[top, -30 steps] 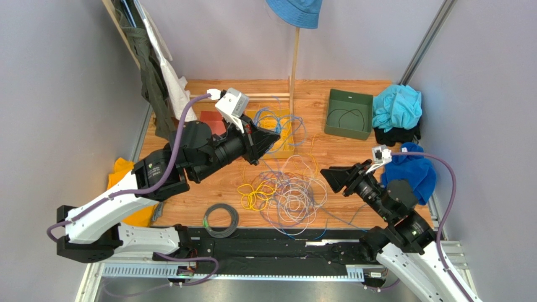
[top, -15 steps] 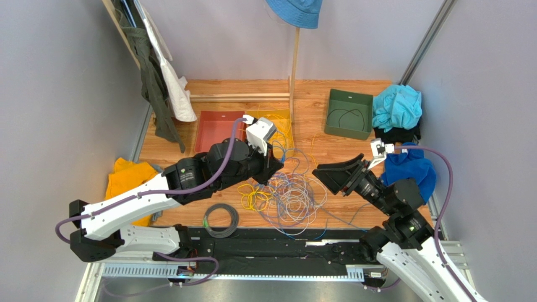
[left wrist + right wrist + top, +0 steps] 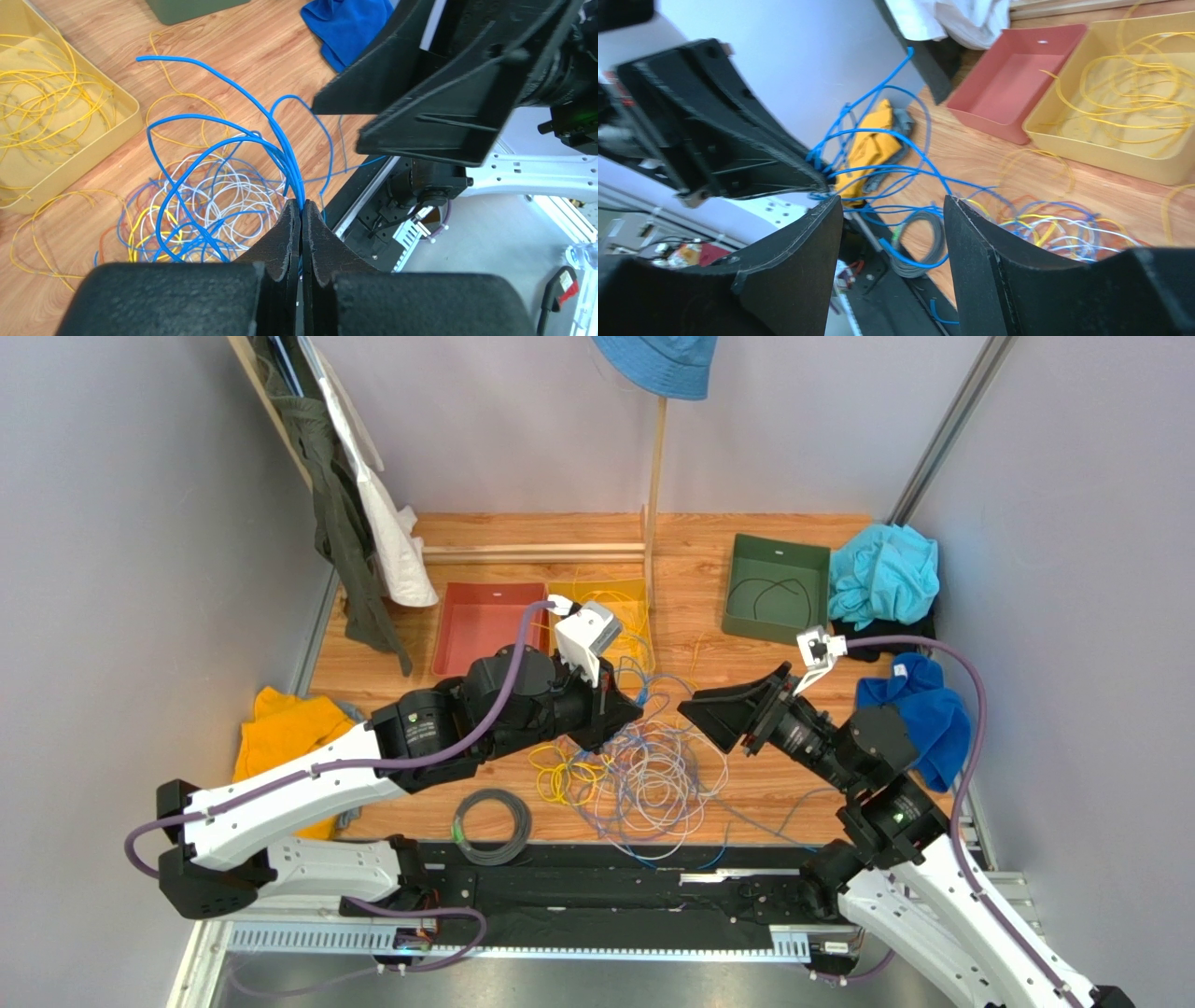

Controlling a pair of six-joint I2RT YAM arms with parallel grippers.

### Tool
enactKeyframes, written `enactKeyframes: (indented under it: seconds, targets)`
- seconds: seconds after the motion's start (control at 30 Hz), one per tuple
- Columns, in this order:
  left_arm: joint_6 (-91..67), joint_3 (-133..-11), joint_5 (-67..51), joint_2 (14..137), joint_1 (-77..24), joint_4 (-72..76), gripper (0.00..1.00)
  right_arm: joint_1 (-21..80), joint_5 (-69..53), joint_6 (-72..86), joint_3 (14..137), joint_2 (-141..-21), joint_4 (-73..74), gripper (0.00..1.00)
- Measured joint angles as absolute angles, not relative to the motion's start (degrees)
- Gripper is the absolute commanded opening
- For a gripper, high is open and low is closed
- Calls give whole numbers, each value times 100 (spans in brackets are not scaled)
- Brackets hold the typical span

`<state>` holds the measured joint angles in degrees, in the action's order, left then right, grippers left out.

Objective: Untangle the cables

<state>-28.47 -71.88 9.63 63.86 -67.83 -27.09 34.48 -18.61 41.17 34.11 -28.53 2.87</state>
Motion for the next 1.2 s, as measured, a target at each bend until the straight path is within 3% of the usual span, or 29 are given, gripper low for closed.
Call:
enactKeyframes:
  seconds: [0.3, 0.4, 0.43, 0.6, 0.63, 0.67, 0.83, 1.2]
  targets:
    - [-2867, -7183, 854, 6386, -6783, -2676, 0, 3470, -1341, 3380, 3573, -3402, 731, 56]
    - [-2871, -7168, 825, 6386, -6783, -2676, 0, 3474, -1201, 3260, 3570, -3514, 786, 22]
    - [-2873, -7159, 819, 6386, -6783, -2676, 0, 3474, -1153, 3234, 3570, -3518, 797, 2]
    - [-2908, -7050, 856, 6342, -6783, -2670, 3, 3476, -963, 3208, 3564, -3304, 832, 0]
    - [-2923, -7000, 888, 6318, -6783, -2670, 12, 3476, -897, 3203, 3566, -3194, 856, 0]
    - [-2932, -6934, 943, 6292, -6783, -2670, 43, 3476, -829, 3192, 3577, -3076, 915, 0]
    - [-3098, -6473, 1321, 6147, -6783, -2711, 99, 3481, -467, 3044, 4156, -2797, 1441, 0]
    - [-3461, -5712, 2222, 5360, -6783, -2961, 99, 3483, -217, 2709, 5413, -3028, 2062, 0]
